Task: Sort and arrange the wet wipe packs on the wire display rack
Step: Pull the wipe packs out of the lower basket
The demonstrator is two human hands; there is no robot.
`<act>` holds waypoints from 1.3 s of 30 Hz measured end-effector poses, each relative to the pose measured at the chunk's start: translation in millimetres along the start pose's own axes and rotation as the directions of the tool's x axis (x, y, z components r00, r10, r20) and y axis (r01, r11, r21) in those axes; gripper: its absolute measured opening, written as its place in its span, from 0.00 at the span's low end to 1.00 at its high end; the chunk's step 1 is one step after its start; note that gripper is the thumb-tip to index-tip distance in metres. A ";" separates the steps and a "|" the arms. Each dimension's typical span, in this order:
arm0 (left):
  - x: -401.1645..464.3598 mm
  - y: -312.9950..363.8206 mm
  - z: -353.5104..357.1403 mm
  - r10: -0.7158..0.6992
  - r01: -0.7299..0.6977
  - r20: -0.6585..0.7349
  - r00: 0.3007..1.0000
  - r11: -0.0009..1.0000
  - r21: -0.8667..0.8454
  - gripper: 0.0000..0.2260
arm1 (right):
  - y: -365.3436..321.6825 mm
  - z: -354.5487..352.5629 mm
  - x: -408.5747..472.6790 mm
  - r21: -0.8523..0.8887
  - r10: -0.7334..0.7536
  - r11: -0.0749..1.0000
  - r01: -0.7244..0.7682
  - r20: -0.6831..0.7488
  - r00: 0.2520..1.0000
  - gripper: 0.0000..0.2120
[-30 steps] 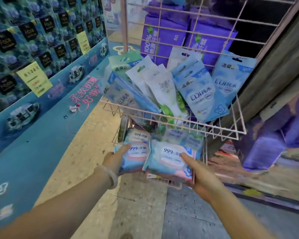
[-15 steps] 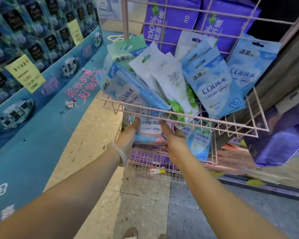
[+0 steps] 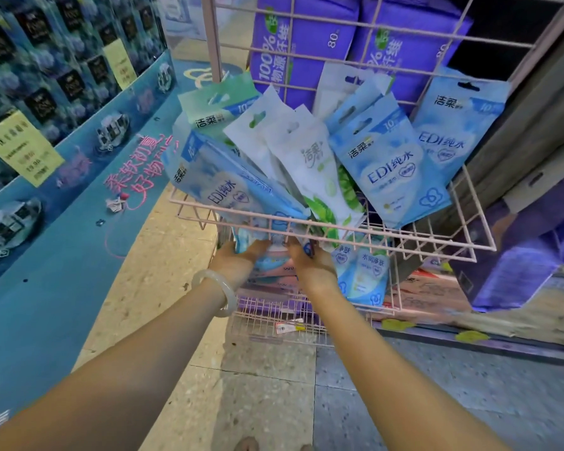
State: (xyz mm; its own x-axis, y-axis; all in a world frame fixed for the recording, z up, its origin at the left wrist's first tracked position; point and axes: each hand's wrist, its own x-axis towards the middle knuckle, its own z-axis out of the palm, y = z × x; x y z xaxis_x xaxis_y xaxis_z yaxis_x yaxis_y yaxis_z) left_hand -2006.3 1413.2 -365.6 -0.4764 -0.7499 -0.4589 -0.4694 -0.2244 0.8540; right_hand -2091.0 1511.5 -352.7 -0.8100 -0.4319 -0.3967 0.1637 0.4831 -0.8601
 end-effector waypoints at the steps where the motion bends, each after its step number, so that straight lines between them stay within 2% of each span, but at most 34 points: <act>1: -0.9 2.1 -0.7 -0.029 0.029 -0.001 1.000 0.999 0.023 0.36 | 2.3 -2.2 0.4 -0.002 0.009 1.000 -0.009 0.003 1.000 0.10; 3: -1.2 4.0 -1.3 -0.025 0.025 -0.009 1.000 0.999 0.032 0.40 | 6.6 -5.3 1.5 -0.021 -0.023 0.999 0.024 0.030 0.999 0.15; 6: -0.4 7.8 0.1 0.023 -0.024 -0.056 0.998 1.000 -0.018 0.36 | 13.2 -5.4 -1.8 -0.037 -0.065 0.997 0.067 0.067 0.996 0.20; 10: -5.7 8.5 8.1 0.035 -0.036 -0.033 0.999 0.998 -0.042 0.40 | 26.2 -16.3 -7.1 0.137 -0.132 0.981 0.139 -0.062 0.989 0.12; 12: -8.8 5.8 9.0 0.007 -0.012 -0.069 0.998 0.997 -0.082 0.42 | 38.6 -27.1 -8.2 0.144 -0.150 0.974 0.173 -0.158 0.976 0.09; 15: -12.1 4.6 9.7 -0.031 0.018 -0.131 0.991 0.994 -0.103 0.42 | 55.7 -45.4 0.5 0.038 -0.113 0.991 0.127 -0.254 0.960 0.13; 17: -18.8 6.2 10.5 -0.034 0.017 -0.153 0.988 0.994 -0.109 0.40 | 62.5 -55.8 12.3 -0.124 -0.099 0.990 0.067 -0.267 0.959 0.16; 19: -30.4 5.1 11.2 -0.061 0.023 -0.248 0.967 0.988 -0.151 0.37 | 64.4 -60.7 23.0 -0.259 -0.092 0.965 0.024 -0.250 0.964 0.17; 22: -54.3 -6.4 15.3 -0.169 0.072 -0.408 0.897 0.967 -0.243 0.31 | 57.6 -59.8 32.0 -0.194 -0.002 0.980 -0.044 -0.230 0.973 0.17; 24: -70.3 -17.2 22.5 -0.241 0.144 -0.414 0.878 0.957 -0.251 0.28 | 55.8 -59.7 33.2 -0.206 -0.006 0.978 -0.037 -0.203 0.979 0.12; 27: -87.0 -27.5 37.4 -0.312 0.230 -0.344 0.886 0.939 -0.257 0.23 | 56.0 -65.8 36.7 -0.049 0.041 0.997 -0.054 -0.229 0.972 0.11; 30: -100.1 -28.8 55.7 -0.255 0.218 -0.146 0.956 0.949 -0.229 0.11 | 51.8 -82.5 30.1 0.186 0.069 0.982 -0.018 -0.272 0.960 0.08; 32: -106.8 -22.6 67.3 -0.164 0.165 0.016 0.986 0.980 -0.109 0.07 | 48.5 -101.6 19.2 0.468 0.163 0.883 -0.031 -0.245 0.956 0.12; 34: -108.8 -13.4 77.2 -0.097 0.107 0.107 0.989 0.990 -0.095 0.13 | 51.4 -125.0 2.4 0.633 0.192 0.768 -0.094 -0.089 0.977 0.13; 36: -107.1 -5.3 87.0 -0.094 0.130 0.194 0.977 0.975 -0.183 0.21 | 61.3 -143.9 -14.9 0.542 0.165 0.819 -0.187 0.088 0.982 0.10; 39: -106.4 -0.9 97.8 -0.166 0.329 0.431 0.887 0.882 -0.338 0.20 | 79.8 -149.5 -36.8 0.410 0.142 0.868 -0.280 0.336 0.931 0.07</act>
State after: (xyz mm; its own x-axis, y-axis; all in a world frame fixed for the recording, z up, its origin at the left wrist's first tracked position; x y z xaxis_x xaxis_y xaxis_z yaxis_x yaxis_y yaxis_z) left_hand -2027.9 1554.0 -341.6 -0.6654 -0.3593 -0.6543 -0.3193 -0.6553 0.6846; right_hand -2132.3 1679.8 -358.8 -0.5416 -0.5895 -0.5993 0.5999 0.2284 -0.7668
